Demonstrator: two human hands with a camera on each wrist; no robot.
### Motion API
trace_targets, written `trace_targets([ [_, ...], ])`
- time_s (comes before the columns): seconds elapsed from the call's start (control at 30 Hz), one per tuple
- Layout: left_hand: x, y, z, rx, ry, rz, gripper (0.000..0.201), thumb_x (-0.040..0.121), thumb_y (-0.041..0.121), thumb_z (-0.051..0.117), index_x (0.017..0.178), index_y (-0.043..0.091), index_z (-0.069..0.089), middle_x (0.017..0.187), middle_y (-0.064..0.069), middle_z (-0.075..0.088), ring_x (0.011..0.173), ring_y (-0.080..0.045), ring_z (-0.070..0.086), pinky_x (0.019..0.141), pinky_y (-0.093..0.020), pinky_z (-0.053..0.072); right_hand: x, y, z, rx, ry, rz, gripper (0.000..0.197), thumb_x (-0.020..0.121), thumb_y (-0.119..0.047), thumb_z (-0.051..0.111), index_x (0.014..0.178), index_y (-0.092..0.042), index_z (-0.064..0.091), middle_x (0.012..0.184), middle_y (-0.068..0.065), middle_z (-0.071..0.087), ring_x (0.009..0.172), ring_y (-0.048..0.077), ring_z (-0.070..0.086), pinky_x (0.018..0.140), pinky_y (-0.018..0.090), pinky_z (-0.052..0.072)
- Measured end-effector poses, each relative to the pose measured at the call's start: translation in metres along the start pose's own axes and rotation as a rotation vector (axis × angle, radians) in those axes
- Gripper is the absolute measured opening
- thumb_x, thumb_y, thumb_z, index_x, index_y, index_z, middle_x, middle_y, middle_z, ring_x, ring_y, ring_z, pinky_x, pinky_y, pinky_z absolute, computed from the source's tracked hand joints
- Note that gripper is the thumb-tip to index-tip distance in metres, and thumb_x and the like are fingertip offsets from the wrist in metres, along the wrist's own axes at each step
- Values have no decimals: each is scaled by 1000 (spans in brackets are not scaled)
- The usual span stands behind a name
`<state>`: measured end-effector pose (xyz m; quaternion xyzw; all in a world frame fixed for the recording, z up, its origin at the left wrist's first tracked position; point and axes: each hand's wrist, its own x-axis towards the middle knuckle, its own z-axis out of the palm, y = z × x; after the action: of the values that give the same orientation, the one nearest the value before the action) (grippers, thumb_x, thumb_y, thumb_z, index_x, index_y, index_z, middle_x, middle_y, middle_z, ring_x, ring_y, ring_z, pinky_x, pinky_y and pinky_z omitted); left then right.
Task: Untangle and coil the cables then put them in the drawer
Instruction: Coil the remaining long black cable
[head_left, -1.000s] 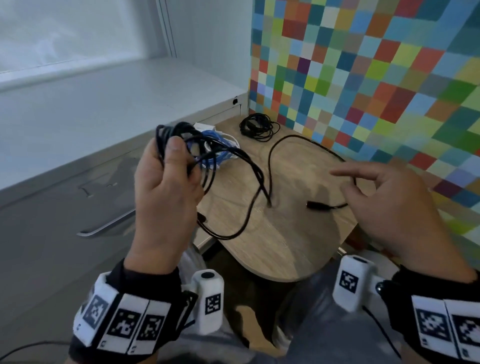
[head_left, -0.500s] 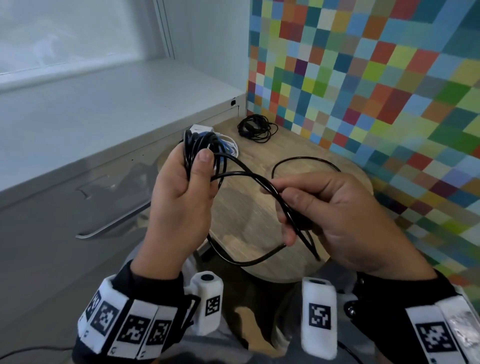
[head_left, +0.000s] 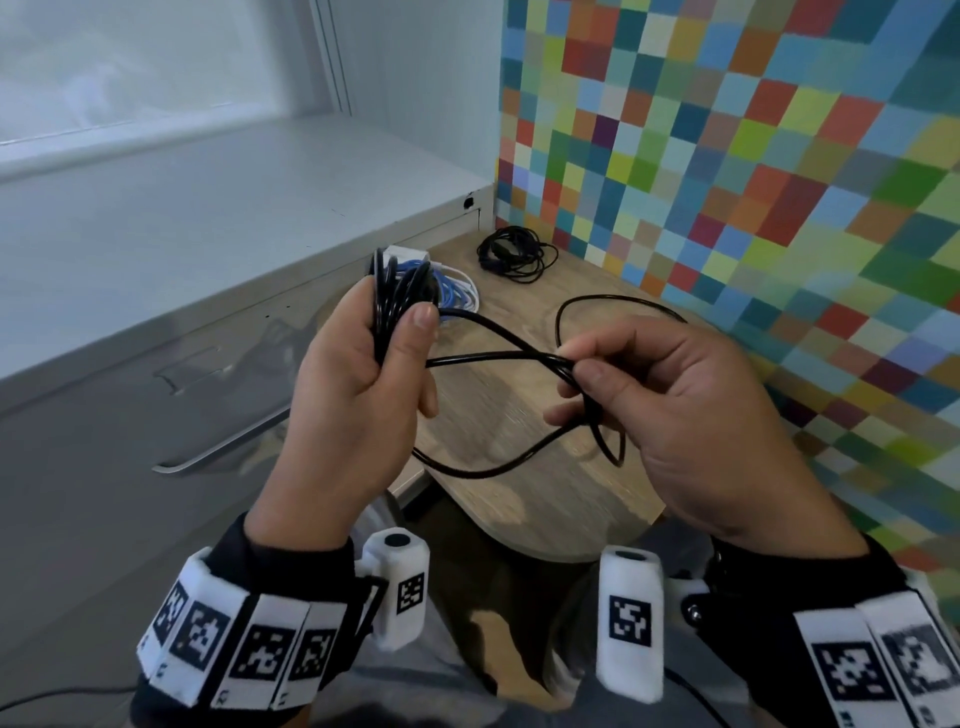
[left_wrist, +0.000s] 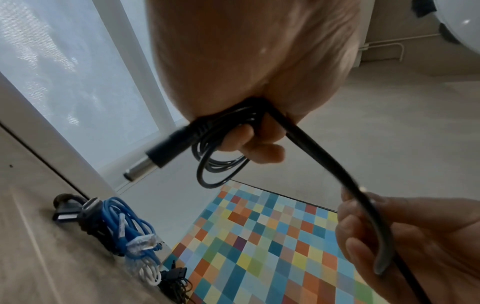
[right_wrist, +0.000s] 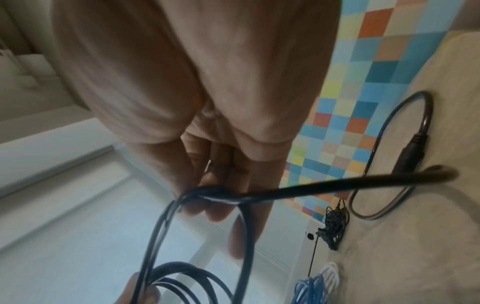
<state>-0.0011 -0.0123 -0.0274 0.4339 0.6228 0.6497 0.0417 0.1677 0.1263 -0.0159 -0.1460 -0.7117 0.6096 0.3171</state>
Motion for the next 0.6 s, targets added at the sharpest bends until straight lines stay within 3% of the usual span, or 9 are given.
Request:
trace_targets([
  [0.1, -1, 1, -1, -12, -42, -15, 14, 105, 36, 50, 97, 36, 61, 61, 15, 48, 49, -7, 40, 50, -29, 32, -3, -4, -3, 112, -40, 12, 15, 83, -8, 74, 83, -21, 81, 83, 7, 69, 81, 27, 69, 66, 48, 64],
  [0.17, -1, 3, -1, -41, -78, -36, 16, 104, 37, 51, 100, 28, 63, 61, 16, 44, 48, -5, 37, 49, -24, 30, -6, -5, -6, 144, -87, 0, 27, 83, 4, 75, 83, -23, 82, 84, 10, 65, 83, 30, 65, 63, 45, 63],
  [0.23, -1, 6, -1, -68, -112, -43, 22, 102, 40, 52, 97, 20, 61, 62, 16, 42, 48, -4, 36, 48, -19, 31, -7, -5, -8, 155, -133, -13, 37, 82, 8, 64, 86, -24, 81, 85, 10, 62, 81, 25, 63, 65, 45, 64],
  [0.3, -1, 10, -2, -57, -140, -23, 25, 101, 41, 52, 95, 17, 58, 63, 17, 43, 49, -4, 36, 48, -18, 31, -7, -5, -9, 113, -176, -35, 39, 82, 11, 61, 90, -25, 75, 85, 13, 56, 74, 25, 58, 69, 45, 64],
  [0.37, -1, 13, -5, 13, -151, -2, 25, 101, 43, 51, 97, 20, 58, 62, 17, 44, 49, -5, 38, 50, -25, 33, -7, -6, -10, -26, -174, -48, 36, 80, 8, 62, 93, -26, 65, 81, 17, 50, 70, 38, 51, 69, 37, 60],
  [0.47, -1, 17, -9, 193, -145, 47, 21, 102, 44, 49, 95, 26, 56, 62, 13, 48, 52, -10, 43, 54, -32, 36, -4, -5, -10, -105, -139, -12, 33, 79, 0, 65, 92, -29, 57, 72, 20, 47, 63, 40, 42, 61, 46, 43],
  [0.53, -1, 20, -10, 284, -135, 96, 17, 103, 42, 48, 94, 29, 54, 64, 13, 51, 54, -12, 47, 54, -34, 38, -3, -4, -9, -3, -105, -2, 33, 80, 1, 67, 93, -28, 59, 67, 22, 42, 61, 43, 36, 65, 54, 43],
  [0.6, 0, 18, -10, 281, -108, 93, 16, 103, 43, 48, 96, 30, 55, 65, 14, 51, 55, -12, 46, 54, -36, 40, -2, -4, -6, 128, -66, 10, 33, 81, 5, 66, 102, -20, 59, 61, 13, 40, 54, 35, 36, 67, 64, 45],
])
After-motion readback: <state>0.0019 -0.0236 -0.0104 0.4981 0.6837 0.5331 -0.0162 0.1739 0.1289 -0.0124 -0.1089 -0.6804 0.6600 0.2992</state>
